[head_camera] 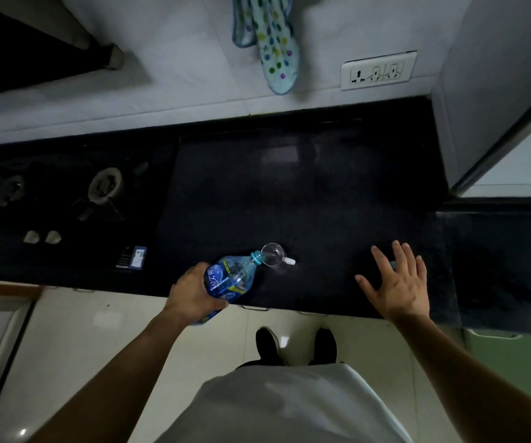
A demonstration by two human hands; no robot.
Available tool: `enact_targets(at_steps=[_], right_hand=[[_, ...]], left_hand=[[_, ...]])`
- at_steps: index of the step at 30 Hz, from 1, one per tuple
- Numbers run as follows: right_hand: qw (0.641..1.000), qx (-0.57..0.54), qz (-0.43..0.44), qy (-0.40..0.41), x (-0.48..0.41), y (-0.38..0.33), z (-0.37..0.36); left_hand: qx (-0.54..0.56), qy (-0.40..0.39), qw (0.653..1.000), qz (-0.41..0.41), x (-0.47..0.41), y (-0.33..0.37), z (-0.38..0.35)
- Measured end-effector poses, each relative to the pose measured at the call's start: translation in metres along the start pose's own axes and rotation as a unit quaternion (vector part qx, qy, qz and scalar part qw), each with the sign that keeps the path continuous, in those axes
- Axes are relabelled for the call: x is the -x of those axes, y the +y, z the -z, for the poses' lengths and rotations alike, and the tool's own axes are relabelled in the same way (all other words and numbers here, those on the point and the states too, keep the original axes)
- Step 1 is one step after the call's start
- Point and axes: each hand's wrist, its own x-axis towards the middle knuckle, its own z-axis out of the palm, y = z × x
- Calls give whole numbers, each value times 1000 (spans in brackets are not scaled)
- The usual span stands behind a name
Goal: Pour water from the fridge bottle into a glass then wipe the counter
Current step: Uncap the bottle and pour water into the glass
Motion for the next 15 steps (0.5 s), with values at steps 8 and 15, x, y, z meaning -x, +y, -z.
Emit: enact_targets(at_steps=[8, 15], right_hand=[[1000, 2, -2, -3, 0, -1, 2], [1000, -13, 5, 0, -1, 0, 2]], left_hand=[[9, -3, 1000, 3, 2, 0, 0], [25, -7, 1000, 6, 3, 0, -3]])
